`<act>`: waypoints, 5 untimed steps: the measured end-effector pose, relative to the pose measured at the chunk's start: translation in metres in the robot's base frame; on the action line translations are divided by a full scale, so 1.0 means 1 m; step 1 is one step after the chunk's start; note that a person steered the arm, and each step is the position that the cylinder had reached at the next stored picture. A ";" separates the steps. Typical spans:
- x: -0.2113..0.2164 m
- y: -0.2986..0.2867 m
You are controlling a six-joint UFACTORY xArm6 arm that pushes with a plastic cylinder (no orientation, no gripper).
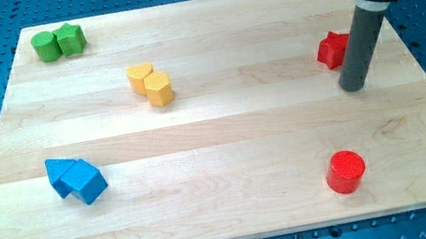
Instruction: Slide the red circle to the left of the red star
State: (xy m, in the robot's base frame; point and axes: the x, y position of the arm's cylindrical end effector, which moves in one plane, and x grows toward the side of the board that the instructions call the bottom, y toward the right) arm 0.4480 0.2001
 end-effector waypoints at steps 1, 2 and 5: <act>0.000 0.001; 0.000 0.001; 0.078 0.007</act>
State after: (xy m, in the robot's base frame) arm 0.5256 0.2069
